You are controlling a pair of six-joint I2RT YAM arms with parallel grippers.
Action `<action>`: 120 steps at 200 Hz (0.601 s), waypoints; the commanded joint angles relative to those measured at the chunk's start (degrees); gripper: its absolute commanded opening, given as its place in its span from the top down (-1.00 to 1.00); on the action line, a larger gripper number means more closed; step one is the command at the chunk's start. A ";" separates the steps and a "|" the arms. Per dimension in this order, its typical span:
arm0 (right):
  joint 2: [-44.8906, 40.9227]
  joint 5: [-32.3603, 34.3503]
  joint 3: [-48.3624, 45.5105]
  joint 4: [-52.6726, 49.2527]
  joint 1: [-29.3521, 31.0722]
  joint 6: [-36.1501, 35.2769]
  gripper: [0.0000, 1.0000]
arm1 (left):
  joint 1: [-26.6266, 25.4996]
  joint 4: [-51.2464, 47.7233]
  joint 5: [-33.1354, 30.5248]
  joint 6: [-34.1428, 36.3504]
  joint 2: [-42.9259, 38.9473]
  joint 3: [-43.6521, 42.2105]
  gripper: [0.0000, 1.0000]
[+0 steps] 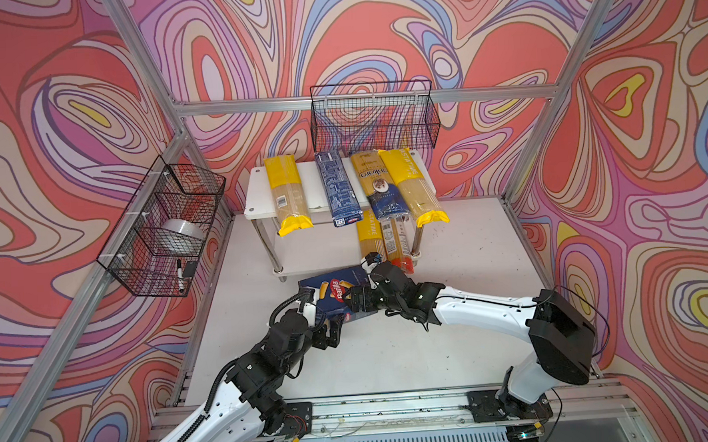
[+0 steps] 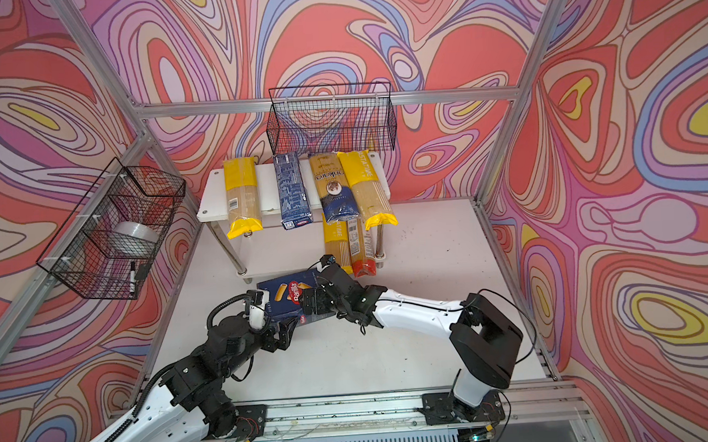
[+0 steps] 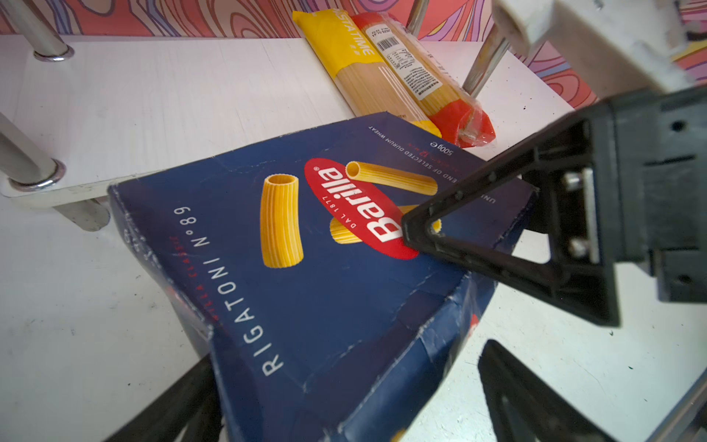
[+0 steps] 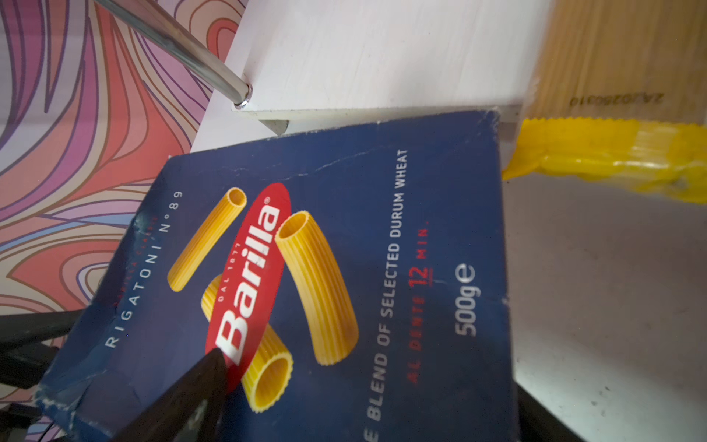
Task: Place and organize the pasta boxes and bags onto the shelf
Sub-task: 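Carry the blue Barilla box with both grippers toward the lower shelf tier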
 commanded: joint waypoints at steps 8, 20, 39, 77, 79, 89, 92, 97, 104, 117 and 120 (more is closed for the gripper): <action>0.88 -14.40 6.58 15.44 3.87 -1.93 -0.97 | -2.08 12.56 12.46 4.85 0.75 3.62 -1.00; 1.40 -14.69 7.43 15.57 3.83 -2.32 -0.97 | -2.08 12.91 12.13 5.88 1.46 4.13 -1.00; 2.02 -14.91 8.70 15.63 3.88 -2.64 -0.97 | -2.08 13.05 11.36 7.53 2.79 6.07 -1.00; 2.57 -14.47 9.12 15.95 3.89 -3.03 -0.97 | -2.08 15.00 9.80 9.54 4.53 7.65 -1.00; 2.57 -14.47 9.13 15.94 3.90 -3.14 -0.97 | -2.08 15.14 9.77 9.62 4.54 7.64 -1.00; 2.93 -14.56 9.78 15.23 3.89 -3.59 -0.97 | -2.08 16.02 9.41 9.96 4.73 7.30 -1.00; 2.97 -14.56 10.04 14.89 3.89 -3.74 -0.97 | -2.06 16.18 9.25 10.07 4.82 7.24 -1.00; 3.13 -14.43 10.40 14.45 3.89 -3.87 -0.97 | -2.07 16.40 8.95 10.33 4.99 7.15 -1.00; 3.26 -14.35 10.69 14.26 3.82 -4.08 -0.97 | -2.00 16.73 8.36 10.64 5.23 7.11 -1.00; 3.43 -14.35 11.26 14.10 3.83 -4.48 -0.97 | -2.00 16.93 7.58 11.24 5.97 7.19 -1.00; 3.45 -14.37 11.39 13.97 3.89 -4.64 -0.97 | -2.02 16.94 7.43 11.40 6.09 7.27 -1.00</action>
